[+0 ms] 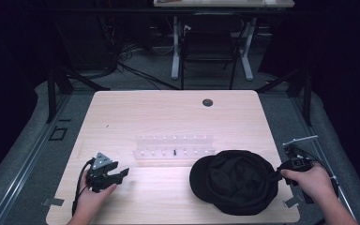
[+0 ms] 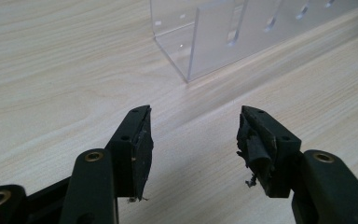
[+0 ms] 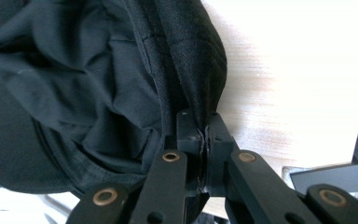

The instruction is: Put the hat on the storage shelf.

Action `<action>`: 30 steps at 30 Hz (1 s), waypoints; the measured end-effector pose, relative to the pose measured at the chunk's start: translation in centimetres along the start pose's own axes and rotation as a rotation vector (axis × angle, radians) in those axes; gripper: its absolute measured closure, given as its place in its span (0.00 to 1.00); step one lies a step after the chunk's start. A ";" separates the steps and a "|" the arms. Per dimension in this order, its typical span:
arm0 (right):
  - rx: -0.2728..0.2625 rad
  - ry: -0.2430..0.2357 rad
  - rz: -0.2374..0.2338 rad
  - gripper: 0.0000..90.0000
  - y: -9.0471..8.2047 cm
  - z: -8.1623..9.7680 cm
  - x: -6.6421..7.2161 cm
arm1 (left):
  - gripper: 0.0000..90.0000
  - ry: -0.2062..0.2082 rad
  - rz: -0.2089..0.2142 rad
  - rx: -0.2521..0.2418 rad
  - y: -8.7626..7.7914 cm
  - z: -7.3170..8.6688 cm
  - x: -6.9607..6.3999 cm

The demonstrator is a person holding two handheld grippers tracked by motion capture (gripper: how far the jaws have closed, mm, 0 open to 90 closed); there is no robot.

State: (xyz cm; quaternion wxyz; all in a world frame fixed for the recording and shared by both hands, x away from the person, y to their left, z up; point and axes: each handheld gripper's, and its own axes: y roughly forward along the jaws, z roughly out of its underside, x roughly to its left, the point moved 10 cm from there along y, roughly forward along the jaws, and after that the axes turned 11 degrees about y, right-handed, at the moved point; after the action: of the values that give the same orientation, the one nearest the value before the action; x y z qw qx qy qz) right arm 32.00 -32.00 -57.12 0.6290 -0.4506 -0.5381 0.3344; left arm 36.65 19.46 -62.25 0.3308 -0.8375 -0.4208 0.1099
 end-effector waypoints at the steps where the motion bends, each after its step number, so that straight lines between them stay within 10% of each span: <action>1: -0.038 0.027 -0.006 0.97 0.1 -0.2 0.5 | 0.50 0.000 0.000 0.000 0.0 0.0 0.0; 30: -0.010 -0.045 -0.004 0.98 -6.2 -0.3 5.4 | 0.50 -0.005 0.000 0.000 0.0 0.0 0.0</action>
State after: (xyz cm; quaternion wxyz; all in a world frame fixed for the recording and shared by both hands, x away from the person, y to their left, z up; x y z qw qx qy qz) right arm 32.92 -29.47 -49.32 0.6152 -0.4451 -0.5544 0.3407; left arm 36.62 19.43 -62.29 0.3297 -0.8373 -0.4215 0.1120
